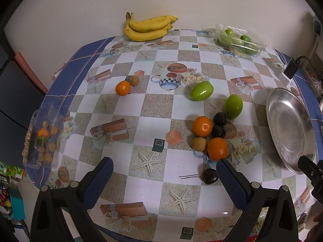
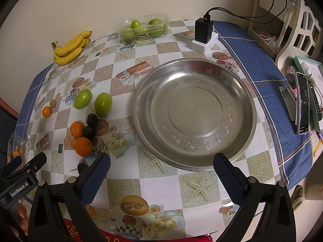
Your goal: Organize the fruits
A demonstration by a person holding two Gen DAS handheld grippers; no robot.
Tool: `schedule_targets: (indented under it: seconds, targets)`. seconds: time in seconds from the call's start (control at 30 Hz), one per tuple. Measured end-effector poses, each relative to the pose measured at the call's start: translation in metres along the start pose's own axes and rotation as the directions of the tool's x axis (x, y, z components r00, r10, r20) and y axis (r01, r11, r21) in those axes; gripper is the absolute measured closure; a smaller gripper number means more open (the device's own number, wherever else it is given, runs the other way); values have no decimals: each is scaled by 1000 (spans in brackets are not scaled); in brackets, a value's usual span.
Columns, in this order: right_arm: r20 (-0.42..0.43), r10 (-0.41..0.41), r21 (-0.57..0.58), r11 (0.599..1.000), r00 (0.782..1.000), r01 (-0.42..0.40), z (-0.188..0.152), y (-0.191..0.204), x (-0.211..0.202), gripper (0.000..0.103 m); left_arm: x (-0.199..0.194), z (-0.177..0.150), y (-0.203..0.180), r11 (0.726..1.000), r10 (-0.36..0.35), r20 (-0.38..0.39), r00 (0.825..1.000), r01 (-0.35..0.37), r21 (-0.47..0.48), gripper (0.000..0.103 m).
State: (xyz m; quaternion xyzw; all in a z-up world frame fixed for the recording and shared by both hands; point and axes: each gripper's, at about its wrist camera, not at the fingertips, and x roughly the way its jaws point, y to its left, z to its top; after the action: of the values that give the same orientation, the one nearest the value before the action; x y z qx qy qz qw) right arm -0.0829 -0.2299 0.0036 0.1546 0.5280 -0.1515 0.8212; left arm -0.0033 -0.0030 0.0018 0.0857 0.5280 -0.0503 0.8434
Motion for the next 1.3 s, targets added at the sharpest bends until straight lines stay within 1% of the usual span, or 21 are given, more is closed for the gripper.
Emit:
schedule_targets:
  seconds: [0.97,1.17,1.3]
  targets:
    - [0,-1,-1,1000,1000,1,0,0,-1,1,0,0,1,1000,-1,1,1000,1,-1,0]
    - [-1,-1,-1,1000,1000,1,0,0,-1,1,-3,3,7,1000,-7,2,1000,7,-6,0]
    - [1,-7,-10,1000,1000,7,1,-1,-1,1,-2,5,10,999,-25,-6,1000,25,-20,0]
